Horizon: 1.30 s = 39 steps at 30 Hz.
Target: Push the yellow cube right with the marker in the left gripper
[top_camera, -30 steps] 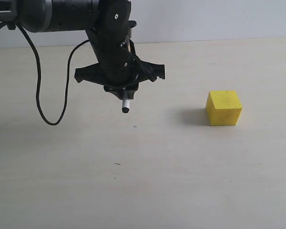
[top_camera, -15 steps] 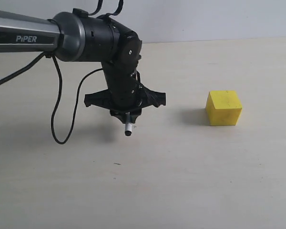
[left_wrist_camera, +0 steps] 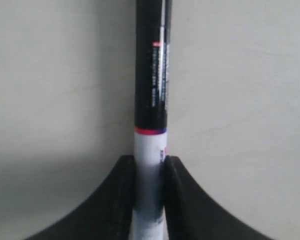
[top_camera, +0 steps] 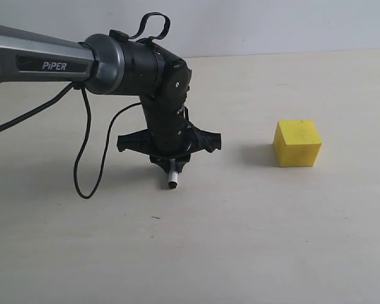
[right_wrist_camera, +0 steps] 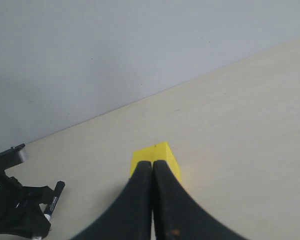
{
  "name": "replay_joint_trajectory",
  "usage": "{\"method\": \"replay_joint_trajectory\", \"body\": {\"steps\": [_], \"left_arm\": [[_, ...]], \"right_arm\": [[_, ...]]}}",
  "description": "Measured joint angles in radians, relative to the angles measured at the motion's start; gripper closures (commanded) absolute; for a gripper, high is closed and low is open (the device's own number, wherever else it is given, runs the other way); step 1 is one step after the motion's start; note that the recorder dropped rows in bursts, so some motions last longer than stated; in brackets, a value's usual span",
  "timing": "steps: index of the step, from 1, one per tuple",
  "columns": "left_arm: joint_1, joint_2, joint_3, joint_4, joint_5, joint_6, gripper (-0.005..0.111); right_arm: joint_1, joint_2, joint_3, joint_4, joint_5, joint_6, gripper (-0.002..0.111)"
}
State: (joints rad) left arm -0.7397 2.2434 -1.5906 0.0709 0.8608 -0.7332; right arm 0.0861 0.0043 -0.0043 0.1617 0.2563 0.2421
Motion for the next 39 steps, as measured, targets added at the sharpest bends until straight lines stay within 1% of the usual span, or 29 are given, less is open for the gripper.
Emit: {"method": "replay_joint_trajectory", "body": {"steps": [2, 6, 9, 11, 13, 17, 22, 23, 25, 26, 28, 29, 30, 31, 32, 35, 39], "left_arm": [[0.000, 0.000, 0.000, 0.000, 0.000, 0.000, 0.084], [0.000, 0.000, 0.000, 0.000, -0.004, 0.000, 0.056], [0.000, 0.000, 0.000, 0.000, -0.004, 0.000, 0.040], [0.000, 0.000, 0.000, 0.000, -0.004, 0.003, 0.033], [0.000, 0.000, 0.000, 0.000, -0.004, 0.035, 0.029], [0.000, -0.035, 0.000, 0.000, 0.001, 0.159, 0.029], [0.000, -0.153, 0.000, 0.000, 0.040, 0.351, 0.029], [0.000, -0.176, 0.000, 0.000, 0.049, 0.370, 0.029], [0.000, -0.234, 0.000, 0.000, 0.069, 0.399, 0.039], [0.000, -0.265, 0.002, 0.000, 0.072, 0.406, 0.049], [0.000, -0.332, 0.029, 0.000, 0.058, 0.427, 0.078], [0.000, -0.362, 0.046, 0.000, 0.042, 0.434, 0.099], [0.000, -0.400, 0.071, 0.000, 0.021, 0.439, 0.105], [0.000, -0.442, 0.102, 0.000, -0.005, 0.446, 0.106], [0.000, -0.522, 0.169, 0.000, -0.055, 0.453, 0.107], [0.000, -0.673, 0.298, 0.000, -0.157, 0.453, 0.107], [0.000, -0.903, 0.521, 0.000, -0.329, 0.441, 0.107]], "right_arm": [[0.000, 0.000, 0.000, 0.000, 0.000, 0.000, 0.108], [0.000, 0.000, 0.000, 0.000, 0.000, 0.000, 0.108], [0.000, 0.000, 0.000, 0.000, 0.000, 0.000, 0.108], [0.000, 0.000, 0.000, 0.000, 0.000, 0.000, 0.108], [0.000, 0.000, 0.000, 0.000, 0.000, 0.000, 0.108], [0.000, 0.000, 0.000, 0.000, 0.000, 0.000, 0.108], [0.000, 0.000, 0.000, 0.000, 0.000, 0.000, 0.108], [0.000, 0.000, 0.000, 0.000, 0.000, 0.000, 0.108], [0.000, 0.000, 0.000, 0.000, 0.000, 0.000, 0.108], [0.000, 0.000, 0.000, 0.000, 0.000, 0.000, 0.108], [0.000, 0.000, 0.000, 0.000, 0.000, 0.000, 0.108], [0.000, 0.000, 0.000, 0.000, 0.000, 0.000, 0.108], [0.000, 0.000, 0.000, 0.000, 0.000, 0.000, 0.108], [0.000, 0.000, 0.000, 0.000, 0.000, 0.000, 0.108], [0.000, 0.000, 0.000, 0.000, 0.000, 0.000, 0.108], [0.000, 0.000, 0.000, 0.000, 0.000, 0.000, 0.108], [0.000, 0.000, 0.000, 0.000, 0.000, 0.000, 0.108]]}}
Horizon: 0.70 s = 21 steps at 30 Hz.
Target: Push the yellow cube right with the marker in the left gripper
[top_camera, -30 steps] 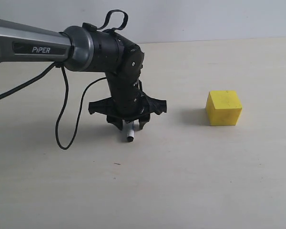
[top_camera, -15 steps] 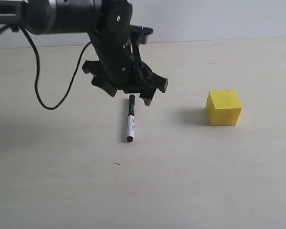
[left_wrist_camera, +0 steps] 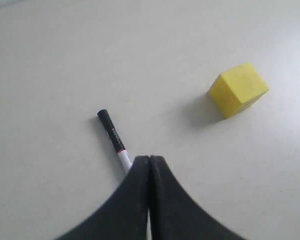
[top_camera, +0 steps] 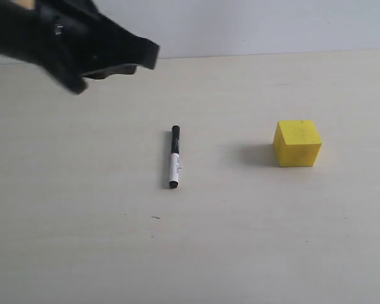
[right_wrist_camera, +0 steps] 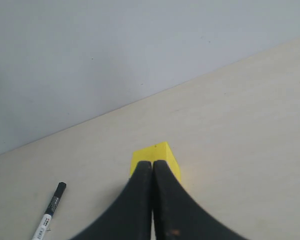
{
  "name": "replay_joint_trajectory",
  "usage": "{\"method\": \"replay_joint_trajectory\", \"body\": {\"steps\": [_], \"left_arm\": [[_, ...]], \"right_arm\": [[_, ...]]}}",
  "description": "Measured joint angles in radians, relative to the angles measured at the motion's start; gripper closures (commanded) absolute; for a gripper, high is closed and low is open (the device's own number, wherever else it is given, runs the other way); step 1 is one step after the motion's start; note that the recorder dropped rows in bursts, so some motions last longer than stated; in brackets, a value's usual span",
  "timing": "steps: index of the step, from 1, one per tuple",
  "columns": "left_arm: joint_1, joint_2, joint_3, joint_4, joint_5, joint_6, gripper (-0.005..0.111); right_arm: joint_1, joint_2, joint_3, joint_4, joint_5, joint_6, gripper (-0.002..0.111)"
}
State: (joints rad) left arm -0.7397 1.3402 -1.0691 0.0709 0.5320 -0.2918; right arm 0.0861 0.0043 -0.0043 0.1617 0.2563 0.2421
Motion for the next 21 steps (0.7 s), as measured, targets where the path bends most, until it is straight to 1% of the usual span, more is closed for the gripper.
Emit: {"method": "replay_joint_trajectory", "body": {"steps": [2, 3, 4, 7, 8, 13, 17, 21], "left_arm": [[0.000, -0.224, 0.191, 0.000, -0.130, -0.004, 0.107], [0.000, -0.315, 0.249, 0.000, -0.151, -0.006, 0.107], [0.000, -0.441, 0.328, 0.000, -0.156, -0.006, 0.107], [0.000, -0.636, 0.417, 0.000, -0.109, -0.006, 0.107], [0.000, -0.721, 0.436, 0.000, -0.088, -0.006, 0.107], [0.000, -0.898, 0.445, 0.000, -0.070, -0.006, 0.107], [0.000, -0.964, 0.445, 0.000, -0.070, -0.006, 0.107], [0.000, -0.979, 0.445, 0.000, -0.070, -0.006, 0.107]], "right_arm": [[0.000, 0.000, 0.000, 0.000, 0.000, 0.000, 0.108], [0.000, 0.000, 0.000, 0.000, 0.000, 0.000, 0.108], [0.000, 0.000, 0.000, 0.000, 0.000, 0.000, 0.108], [0.000, 0.000, 0.000, 0.000, 0.000, 0.000, 0.108], [0.000, 0.000, 0.000, 0.000, 0.000, 0.000, 0.108], [0.000, 0.000, 0.000, 0.000, 0.000, 0.000, 0.108], [0.000, 0.000, 0.000, 0.000, 0.000, 0.000, 0.108], [0.000, 0.000, 0.000, 0.000, 0.000, 0.000, 0.108]]}}
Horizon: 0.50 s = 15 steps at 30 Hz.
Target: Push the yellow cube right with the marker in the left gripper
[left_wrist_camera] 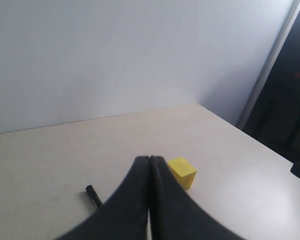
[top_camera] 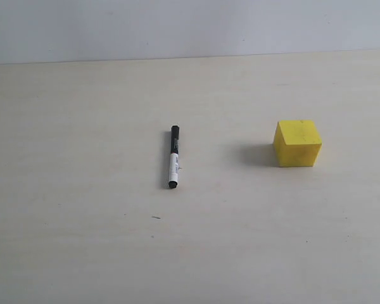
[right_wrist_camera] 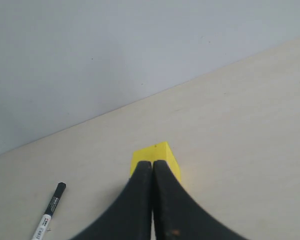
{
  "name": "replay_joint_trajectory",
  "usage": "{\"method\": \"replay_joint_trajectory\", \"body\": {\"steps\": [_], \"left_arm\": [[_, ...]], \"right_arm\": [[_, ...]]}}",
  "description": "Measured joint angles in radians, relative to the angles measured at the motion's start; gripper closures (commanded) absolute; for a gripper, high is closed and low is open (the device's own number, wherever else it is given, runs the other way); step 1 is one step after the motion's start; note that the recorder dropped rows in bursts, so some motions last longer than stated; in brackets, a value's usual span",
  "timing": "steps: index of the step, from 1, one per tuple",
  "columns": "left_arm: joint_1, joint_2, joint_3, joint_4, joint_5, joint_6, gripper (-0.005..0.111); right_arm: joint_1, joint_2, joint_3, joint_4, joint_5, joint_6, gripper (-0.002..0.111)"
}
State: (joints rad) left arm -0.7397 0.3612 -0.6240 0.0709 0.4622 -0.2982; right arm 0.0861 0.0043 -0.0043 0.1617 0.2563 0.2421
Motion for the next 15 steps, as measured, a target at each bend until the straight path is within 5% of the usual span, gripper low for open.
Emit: {"method": "replay_joint_trajectory", "body": {"steps": [7, 15], "left_arm": [[0.008, -0.002, 0.000, 0.000, 0.005, 0.000, 0.107], [0.261, -0.104, 0.000, 0.000, 0.008, 0.048, 0.107]], "right_arm": [[0.000, 0.000, 0.000, 0.000, 0.000, 0.000, 0.108], [0.000, 0.000, 0.000, 0.000, 0.000, 0.000, 0.108]]}}
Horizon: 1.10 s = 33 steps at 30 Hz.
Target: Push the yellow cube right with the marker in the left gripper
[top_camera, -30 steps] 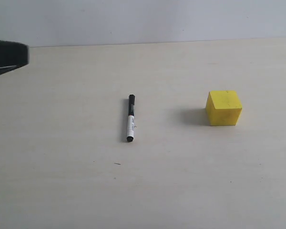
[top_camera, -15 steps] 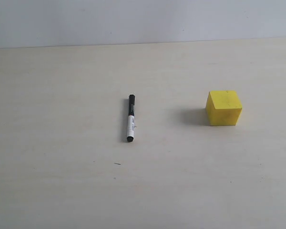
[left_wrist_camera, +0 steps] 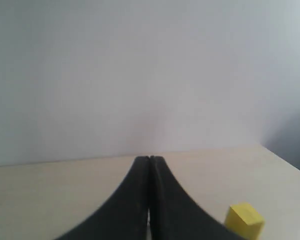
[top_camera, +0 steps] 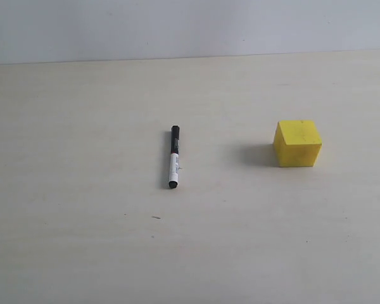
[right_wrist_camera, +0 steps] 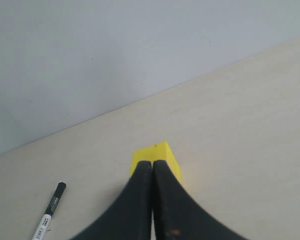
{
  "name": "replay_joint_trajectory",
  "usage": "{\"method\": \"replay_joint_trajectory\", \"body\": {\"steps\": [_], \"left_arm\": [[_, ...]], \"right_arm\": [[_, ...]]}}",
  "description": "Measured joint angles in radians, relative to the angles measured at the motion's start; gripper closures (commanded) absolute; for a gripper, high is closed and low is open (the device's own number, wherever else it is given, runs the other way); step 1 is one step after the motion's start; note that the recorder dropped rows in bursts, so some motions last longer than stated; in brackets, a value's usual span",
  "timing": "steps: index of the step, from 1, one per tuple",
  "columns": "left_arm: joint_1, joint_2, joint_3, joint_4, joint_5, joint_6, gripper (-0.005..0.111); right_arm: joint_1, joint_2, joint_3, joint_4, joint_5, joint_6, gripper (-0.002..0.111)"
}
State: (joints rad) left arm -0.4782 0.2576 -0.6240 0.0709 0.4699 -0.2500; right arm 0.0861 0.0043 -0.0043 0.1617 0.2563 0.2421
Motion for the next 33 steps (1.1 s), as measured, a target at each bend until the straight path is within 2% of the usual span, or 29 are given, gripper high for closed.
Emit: {"method": "replay_joint_trajectory", "body": {"steps": [4, 9, 23, 33], "left_arm": [[0.121, -0.068, 0.000, 0.000, 0.002, 0.004, 0.107], [0.193, -0.123, 0.000, 0.000, 0.019, 0.006, 0.107], [0.216, -0.141, 0.007, 0.002, 0.063, 0.058, 0.107], [0.227, -0.250, 0.155, 0.049, 0.058, 0.135, 0.107]], "right_arm": [[0.000, 0.000, 0.000, 0.000, 0.000, 0.000, 0.108], [0.000, 0.000, 0.000, 0.000, 0.000, 0.000, 0.108], [0.000, 0.000, 0.000, 0.000, 0.000, 0.000, 0.108], [0.000, 0.000, 0.000, 0.000, 0.000, 0.000, 0.108]]}}
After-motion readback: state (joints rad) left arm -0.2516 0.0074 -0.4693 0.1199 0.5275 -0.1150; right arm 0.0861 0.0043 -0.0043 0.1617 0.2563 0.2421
